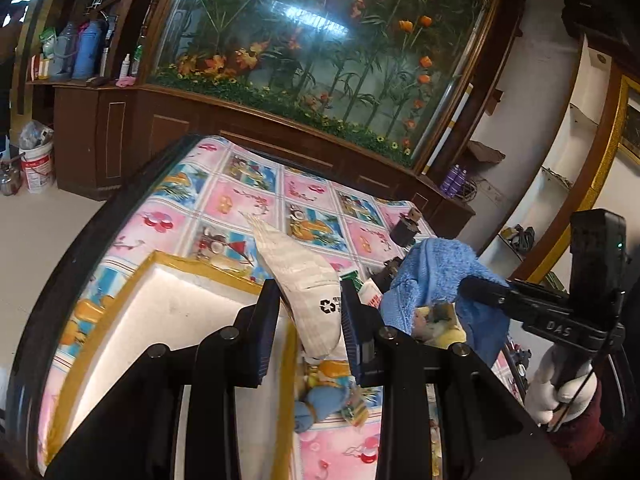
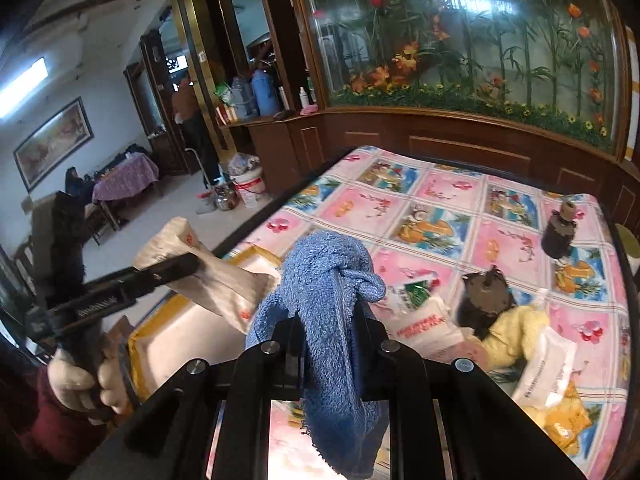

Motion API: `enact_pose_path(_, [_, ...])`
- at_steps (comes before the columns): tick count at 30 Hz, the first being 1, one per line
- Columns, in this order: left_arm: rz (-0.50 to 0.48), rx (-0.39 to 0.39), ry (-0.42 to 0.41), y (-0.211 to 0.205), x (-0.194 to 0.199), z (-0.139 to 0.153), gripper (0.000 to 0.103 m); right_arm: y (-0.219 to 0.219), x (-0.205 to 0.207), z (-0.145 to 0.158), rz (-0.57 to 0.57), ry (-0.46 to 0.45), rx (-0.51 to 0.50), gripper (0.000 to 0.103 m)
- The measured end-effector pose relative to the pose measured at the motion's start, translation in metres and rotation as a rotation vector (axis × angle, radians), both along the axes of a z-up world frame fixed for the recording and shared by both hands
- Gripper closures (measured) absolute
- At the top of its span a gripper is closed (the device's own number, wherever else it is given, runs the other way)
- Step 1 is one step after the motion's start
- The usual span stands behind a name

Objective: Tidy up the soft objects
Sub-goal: 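Grasp the blue towel with the right tool while the left tool carries the paper bag toward the box, then lower the paper bag and blue towel into the yellow box and open both tools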

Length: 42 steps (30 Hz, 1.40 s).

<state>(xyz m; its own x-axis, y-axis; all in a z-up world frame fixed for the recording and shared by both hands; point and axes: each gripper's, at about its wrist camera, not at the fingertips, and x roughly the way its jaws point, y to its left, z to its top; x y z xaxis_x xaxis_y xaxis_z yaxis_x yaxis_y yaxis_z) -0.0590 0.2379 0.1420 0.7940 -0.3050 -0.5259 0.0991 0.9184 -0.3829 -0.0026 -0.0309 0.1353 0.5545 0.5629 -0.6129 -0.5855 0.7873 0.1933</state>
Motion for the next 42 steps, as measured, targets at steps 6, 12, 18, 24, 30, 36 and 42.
enact_pose_path(6, [0.064, 0.027, 0.066, 0.03, 0.038, -0.018, 0.075, 0.064, 0.032, -0.007, 0.061, 0.093, 0.061, 0.086])
enact_pose_path(12, [0.123, 0.016, 0.177, 0.054, 0.063, -0.056, 0.066, 0.118, 0.066, -0.063, 0.048, 0.218, -0.022, 0.082])
enact_pose_path(18, [0.127, -0.006, 0.188, 0.063, 0.047, -0.072, 0.028, 0.134, 0.082, -0.105, 0.043, 0.309, -0.033, 0.055])
enact_pose_path(24, [0.22, 0.003, 0.233, 0.075, 0.035, -0.104, 0.026, 0.134, 0.081, -0.111, 0.074, 0.358, 0.052, 0.037])
enact_pose_path(30, [0.368, -0.094, 0.22, 0.083, 0.011, -0.108, 0.02, 0.159, 0.081, -0.13, 0.128, 0.541, 0.158, 0.038])
enact_pose_path(36, [0.38, -0.145, 0.158, 0.093, -0.007, -0.085, 0.02, 0.122, 0.066, -0.087, 0.072, 0.363, 0.143, 0.038])
enact_pose_path(42, [0.286, -0.016, 0.019, 0.049, -0.035, -0.031, 0.019, 0.027, -0.004, -0.029, -0.101, -0.036, 0.071, 0.014])
